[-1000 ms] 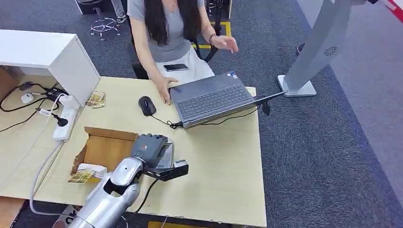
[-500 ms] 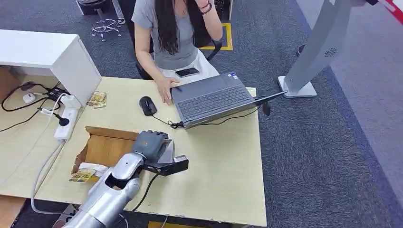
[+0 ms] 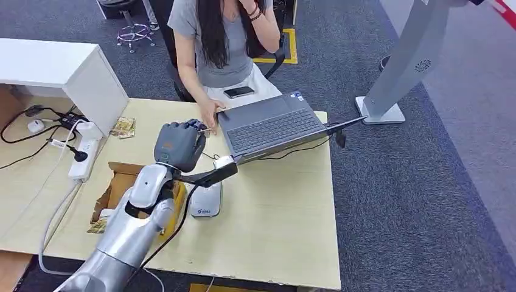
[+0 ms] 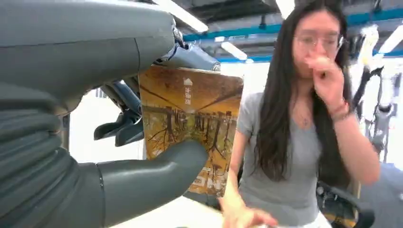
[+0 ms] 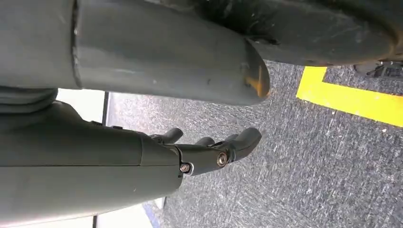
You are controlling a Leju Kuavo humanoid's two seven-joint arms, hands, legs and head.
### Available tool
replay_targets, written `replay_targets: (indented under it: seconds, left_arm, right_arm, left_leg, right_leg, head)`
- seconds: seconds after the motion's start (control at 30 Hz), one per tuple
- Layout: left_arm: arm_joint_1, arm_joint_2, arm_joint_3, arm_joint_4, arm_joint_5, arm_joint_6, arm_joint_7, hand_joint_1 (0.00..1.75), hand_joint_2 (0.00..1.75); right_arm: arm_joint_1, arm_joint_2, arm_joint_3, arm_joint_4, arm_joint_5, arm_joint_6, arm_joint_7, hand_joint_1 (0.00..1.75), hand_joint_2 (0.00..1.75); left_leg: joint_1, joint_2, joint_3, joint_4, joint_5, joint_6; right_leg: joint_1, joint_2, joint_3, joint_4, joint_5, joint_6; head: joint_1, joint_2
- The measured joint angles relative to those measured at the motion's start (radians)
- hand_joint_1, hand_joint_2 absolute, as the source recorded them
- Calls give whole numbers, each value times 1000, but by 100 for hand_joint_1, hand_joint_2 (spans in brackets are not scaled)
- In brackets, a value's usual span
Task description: Pass the card to the sensor for recognition and then transmit it.
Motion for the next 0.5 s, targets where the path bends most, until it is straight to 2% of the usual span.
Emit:
replay_targets:
  seconds: [0.13, 0.27, 0.37, 0.5]
  left_arm:
    - [0, 0, 4, -7, 0, 1, 0, 175, 175]
    - [-18, -1, 16, -10, -26, 37, 2, 175, 175]
    - [-103, 0, 38, 1, -60, 33, 20, 175, 175]
    - [-264, 0, 73, 94, -134, 17, 66, 175, 175]
  right_arm:
    - [0, 0, 0, -1, 0, 0, 0, 0, 0]
    - [0, 0, 0, -1, 15, 1, -2, 0, 0]
    - [-2, 0, 0, -2, 35, 4, -2, 0, 0]
    - [-5, -1, 0, -2, 56, 8, -2, 0, 0]
  left_leg:
    - [0, 0, 0, 0, 0, 0]
    - [0, 0, -2, 0, 0, 0]
    - [0, -1, -4, 0, 2, -2]
    - [0, 0, -5, 0, 4, -2]
  right_leg:
    - [0, 0, 0, 0, 0, 0]
    - [0, 0, -2, 0, 0, 0]
    - [0, -1, -4, 0, 1, -1]
    - [0, 0, -5, 1, 3, -1]
  head:
    - [0, 0]
    - [0, 0]
    - [0, 0]
    - [0, 0]
